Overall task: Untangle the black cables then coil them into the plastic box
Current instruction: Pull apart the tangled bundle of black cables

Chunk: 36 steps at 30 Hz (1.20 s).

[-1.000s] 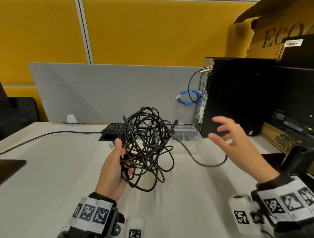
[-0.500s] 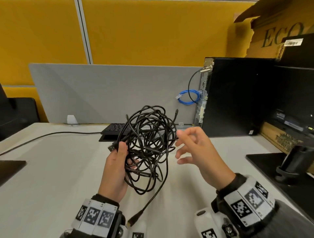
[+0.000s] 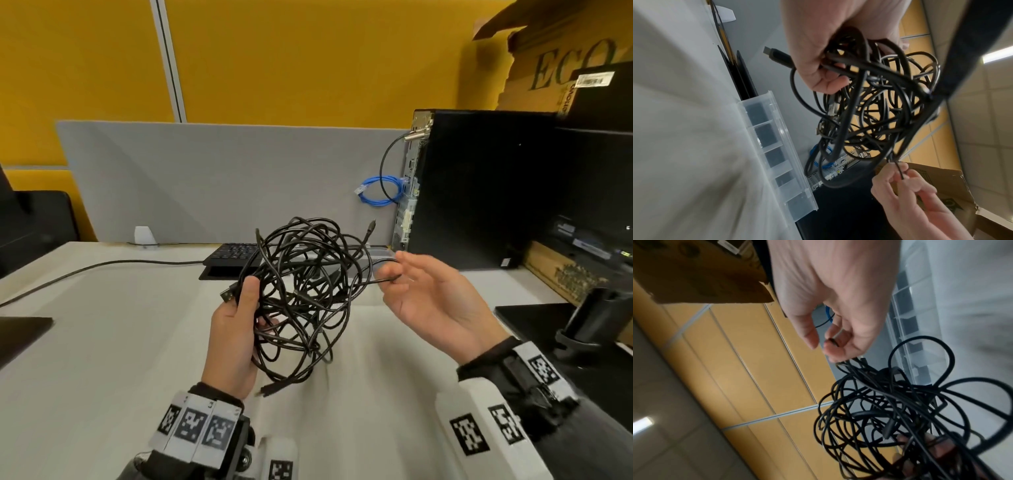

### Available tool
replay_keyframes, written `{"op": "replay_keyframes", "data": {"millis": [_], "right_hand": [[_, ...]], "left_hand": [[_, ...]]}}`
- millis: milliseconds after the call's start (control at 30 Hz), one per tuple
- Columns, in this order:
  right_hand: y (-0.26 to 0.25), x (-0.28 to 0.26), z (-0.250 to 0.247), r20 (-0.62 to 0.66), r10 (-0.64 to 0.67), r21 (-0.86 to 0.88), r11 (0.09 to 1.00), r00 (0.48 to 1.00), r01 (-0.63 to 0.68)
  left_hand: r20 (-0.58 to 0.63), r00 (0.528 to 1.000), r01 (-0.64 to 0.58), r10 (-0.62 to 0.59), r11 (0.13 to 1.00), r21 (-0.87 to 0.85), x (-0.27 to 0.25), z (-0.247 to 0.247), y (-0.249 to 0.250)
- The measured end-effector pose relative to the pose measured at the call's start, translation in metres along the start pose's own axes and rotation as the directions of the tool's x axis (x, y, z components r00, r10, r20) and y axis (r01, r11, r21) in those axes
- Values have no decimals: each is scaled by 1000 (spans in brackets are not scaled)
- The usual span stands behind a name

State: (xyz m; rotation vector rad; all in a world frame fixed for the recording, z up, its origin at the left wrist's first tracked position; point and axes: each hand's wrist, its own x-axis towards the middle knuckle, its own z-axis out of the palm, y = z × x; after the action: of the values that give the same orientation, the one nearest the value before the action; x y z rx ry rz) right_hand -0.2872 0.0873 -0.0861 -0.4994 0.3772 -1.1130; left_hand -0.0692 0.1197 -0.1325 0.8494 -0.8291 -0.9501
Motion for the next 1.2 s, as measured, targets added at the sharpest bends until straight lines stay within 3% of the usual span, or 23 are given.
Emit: {"op": "replay_keyframes", "data": {"millis": [100, 200, 333, 400, 500, 533, 667, 733, 800, 933, 1000, 1100, 1133, 1200], "right_hand": [[-4, -5, -6, 108, -43, 82, 996, 993, 35], [-6, -10, -3, 7, -255, -22, 967, 967, 255], [-6, -13, 5, -73, -581, -200, 805, 811, 559], [-4, -12, 10, -58, -636, -353, 734, 769, 581], [-3, -12, 15, 27, -640, -503, 655, 768, 564], [-4, -13, 17, 88, -650, -577, 584, 755, 571], [-6, -14, 26, 407, -634, -780, 133, 657, 612], [-6, -13, 27, 479, -609, -777, 42, 632, 628], [-7, -9, 23, 408, -662, -798, 75, 628, 598], [-8, 4, 9, 81, -748, -856, 286, 659, 431], [-7, 7, 4, 14, -681, -837, 393, 733, 381], [-6, 8, 3, 42, -418, -739, 599, 908, 309], [-6, 7, 4, 42, -368, -702, 651, 929, 290], [-7, 7, 6, 50, -394, -676, 663, 918, 322]], "left_hand": [[12, 1000, 14, -14, 1000, 5, 0, 0, 2], [-5, 999, 36, -36, 999, 38, 1, 0, 2], [-49, 996, 81, -79, 996, 44, 4, -2, 1], [-63, 994, 91, -87, 994, 53, 4, -2, 3], [-77, 992, 102, -97, 993, 62, 4, -3, 4], [-81, 992, 105, -99, 991, 78, 4, -3, 4], [-70, 988, 149, -138, 972, 184, 6, -6, -2], [-70, 982, 185, -174, 959, 213, 7, -7, -3], [-55, 983, 184, -176, 963, 196, 6, -6, -1], [20, 994, 108, -111, 989, 98, 2, -4, 7], [30, 994, 104, -107, 991, 87, 3, -6, 7], [67, 993, 84, -93, 989, 118, 3, -7, 8], [92, 992, 77, -89, 988, 132, 3, -6, 8], [120, 990, 62, -78, 989, 131, 2, -6, 7]]}}
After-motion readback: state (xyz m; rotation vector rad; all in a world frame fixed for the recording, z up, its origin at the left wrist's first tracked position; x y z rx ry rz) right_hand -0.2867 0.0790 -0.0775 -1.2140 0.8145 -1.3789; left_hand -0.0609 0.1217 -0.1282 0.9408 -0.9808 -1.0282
